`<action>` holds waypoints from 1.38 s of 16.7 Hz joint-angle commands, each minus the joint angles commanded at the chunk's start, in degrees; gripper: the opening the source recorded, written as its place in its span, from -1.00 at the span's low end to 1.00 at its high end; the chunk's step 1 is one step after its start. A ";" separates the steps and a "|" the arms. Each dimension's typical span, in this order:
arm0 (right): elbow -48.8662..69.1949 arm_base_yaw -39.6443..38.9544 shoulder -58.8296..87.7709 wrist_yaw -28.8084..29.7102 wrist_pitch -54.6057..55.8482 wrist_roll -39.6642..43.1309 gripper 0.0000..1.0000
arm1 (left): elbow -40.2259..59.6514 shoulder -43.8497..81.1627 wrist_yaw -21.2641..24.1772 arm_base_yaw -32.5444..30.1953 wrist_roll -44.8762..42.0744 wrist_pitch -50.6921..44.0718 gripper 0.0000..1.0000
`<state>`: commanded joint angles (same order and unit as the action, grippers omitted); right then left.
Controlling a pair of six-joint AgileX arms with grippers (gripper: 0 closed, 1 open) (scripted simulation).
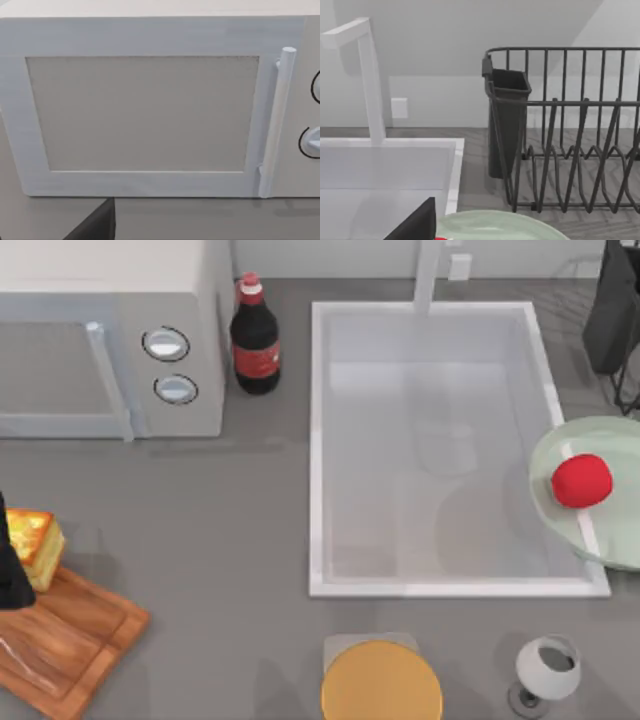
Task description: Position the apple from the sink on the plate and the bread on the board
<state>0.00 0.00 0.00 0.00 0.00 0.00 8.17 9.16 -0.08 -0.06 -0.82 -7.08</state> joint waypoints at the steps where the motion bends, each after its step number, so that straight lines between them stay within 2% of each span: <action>1: 0.00 0.00 0.00 0.00 0.00 0.00 1.00 | 2.91 3.64 -0.03 -0.02 -0.29 -2.53 1.00; 15: 0.00 0.00 0.00 0.00 0.00 0.00 1.00 | 54.44 77.91 -0.55 -0.36 -5.44 -47.30 1.00; 19: 0.00 0.00 0.00 0.00 0.00 0.00 1.00 | 62.95 89.78 -0.64 -0.42 -6.29 -54.63 1.00; 23: 0.00 0.00 0.00 0.00 0.00 0.00 1.00 | 64.92 92.29 -0.66 -0.44 -6.49 -56.25 1.00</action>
<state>0.00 0.00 0.00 0.00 0.00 0.00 73.09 101.45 -0.74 -0.49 -7.30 -63.33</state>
